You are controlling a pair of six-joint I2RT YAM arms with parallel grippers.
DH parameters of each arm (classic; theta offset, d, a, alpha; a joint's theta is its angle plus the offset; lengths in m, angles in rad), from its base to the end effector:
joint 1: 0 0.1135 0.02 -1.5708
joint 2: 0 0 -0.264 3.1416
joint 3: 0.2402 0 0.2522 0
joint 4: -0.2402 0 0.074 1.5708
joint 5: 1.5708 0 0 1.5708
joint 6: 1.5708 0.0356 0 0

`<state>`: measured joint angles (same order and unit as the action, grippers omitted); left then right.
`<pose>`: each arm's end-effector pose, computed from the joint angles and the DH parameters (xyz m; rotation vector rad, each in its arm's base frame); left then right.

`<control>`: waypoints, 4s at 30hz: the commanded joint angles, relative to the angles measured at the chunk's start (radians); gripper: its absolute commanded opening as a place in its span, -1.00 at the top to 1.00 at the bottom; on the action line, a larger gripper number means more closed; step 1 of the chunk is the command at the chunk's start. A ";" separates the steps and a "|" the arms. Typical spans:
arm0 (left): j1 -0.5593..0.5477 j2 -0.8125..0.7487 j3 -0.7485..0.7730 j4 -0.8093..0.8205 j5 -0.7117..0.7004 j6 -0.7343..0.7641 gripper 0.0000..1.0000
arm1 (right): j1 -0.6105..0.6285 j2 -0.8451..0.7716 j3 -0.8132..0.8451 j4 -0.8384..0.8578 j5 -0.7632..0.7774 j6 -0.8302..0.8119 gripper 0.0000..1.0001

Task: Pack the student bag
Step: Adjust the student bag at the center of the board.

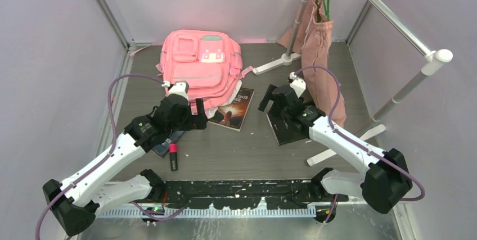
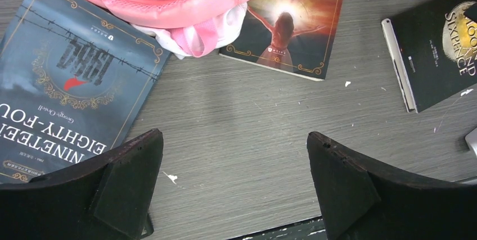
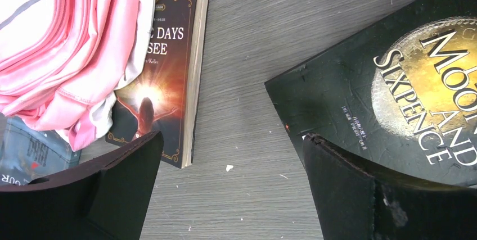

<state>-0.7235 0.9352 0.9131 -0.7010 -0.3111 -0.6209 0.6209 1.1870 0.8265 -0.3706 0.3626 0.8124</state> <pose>0.1499 -0.1179 0.3091 -0.0440 2.2771 -0.3596 0.2118 0.1360 0.2564 0.4004 2.2331 0.3505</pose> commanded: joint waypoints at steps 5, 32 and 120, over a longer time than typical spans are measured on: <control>0.004 -0.039 0.024 -0.013 -0.015 -0.012 -0.98 | 0.007 -0.016 0.020 0.043 -0.008 0.009 -0.99; 0.179 0.367 0.353 0.001 0.160 0.237 -0.99 | 0.012 -0.064 -0.004 0.030 0.004 0.012 -0.99; 0.335 0.650 0.596 0.016 0.174 0.311 0.10 | 0.042 0.621 0.152 0.427 -0.188 0.257 0.77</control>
<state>-0.3935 1.6447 1.4845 -0.6895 -0.1184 -0.2653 0.6651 1.8168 0.9722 0.0296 0.1455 1.0409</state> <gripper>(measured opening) 0.209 0.328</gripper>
